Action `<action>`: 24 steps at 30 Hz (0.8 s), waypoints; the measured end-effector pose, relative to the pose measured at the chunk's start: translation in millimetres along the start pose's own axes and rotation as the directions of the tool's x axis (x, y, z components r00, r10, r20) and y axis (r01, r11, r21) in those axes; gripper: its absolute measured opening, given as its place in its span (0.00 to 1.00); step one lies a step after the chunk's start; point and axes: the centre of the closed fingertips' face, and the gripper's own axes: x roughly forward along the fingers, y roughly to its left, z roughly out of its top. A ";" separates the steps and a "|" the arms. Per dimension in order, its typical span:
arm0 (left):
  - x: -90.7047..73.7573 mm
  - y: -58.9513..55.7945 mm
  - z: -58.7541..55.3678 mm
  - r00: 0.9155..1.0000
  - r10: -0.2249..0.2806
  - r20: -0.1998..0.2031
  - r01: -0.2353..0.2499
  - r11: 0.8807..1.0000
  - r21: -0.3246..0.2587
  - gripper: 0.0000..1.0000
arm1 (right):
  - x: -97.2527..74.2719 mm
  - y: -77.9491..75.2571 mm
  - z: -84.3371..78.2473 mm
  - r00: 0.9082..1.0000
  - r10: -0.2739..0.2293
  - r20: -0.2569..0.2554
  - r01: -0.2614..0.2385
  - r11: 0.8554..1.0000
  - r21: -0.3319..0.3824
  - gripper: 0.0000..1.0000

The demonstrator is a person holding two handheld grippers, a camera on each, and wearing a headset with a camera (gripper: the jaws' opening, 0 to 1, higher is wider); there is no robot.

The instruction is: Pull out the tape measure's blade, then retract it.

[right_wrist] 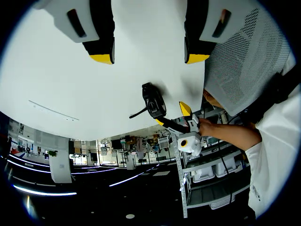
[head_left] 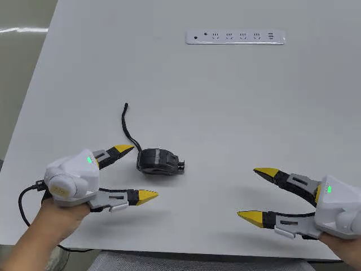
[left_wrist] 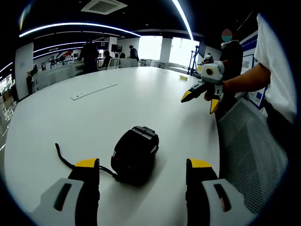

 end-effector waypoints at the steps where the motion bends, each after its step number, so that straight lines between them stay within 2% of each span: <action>1: 1.0 -0.4 0.1 1.000 -0.010 -0.001 0.010 1.000 0.006 0.74 | 0.5 -0.1 0.3 1.000 0.003 0.001 -0.003 1.000 0.001 0.60; 5: 4.4 0.2 -2.0 0.999 -0.045 -0.011 0.045 0.999 0.022 0.71 | 2.8 -3.0 0.8 1.000 0.014 0.002 -0.014 1.000 0.005 0.60; 7: 5.3 1.8 -2.6 0.999 -0.046 -0.016 0.047 0.998 0.031 0.69 | 3.8 -4.2 1.0 1.000 0.017 0.002 -0.017 1.000 0.005 0.60; 16: 11.5 1.8 3.6 0.995 -0.094 -0.020 0.095 0.994 0.055 0.66 | 11.4 -7.2 2.7 0.999 0.041 0.002 -0.041 0.999 0.008 0.60; 24: 18.5 1.0 4.2 0.991 -0.129 -0.032 0.131 0.988 0.078 0.61 | 16.2 -7.9 3.5 0.998 0.055 -0.003 -0.055 0.998 0.009 0.59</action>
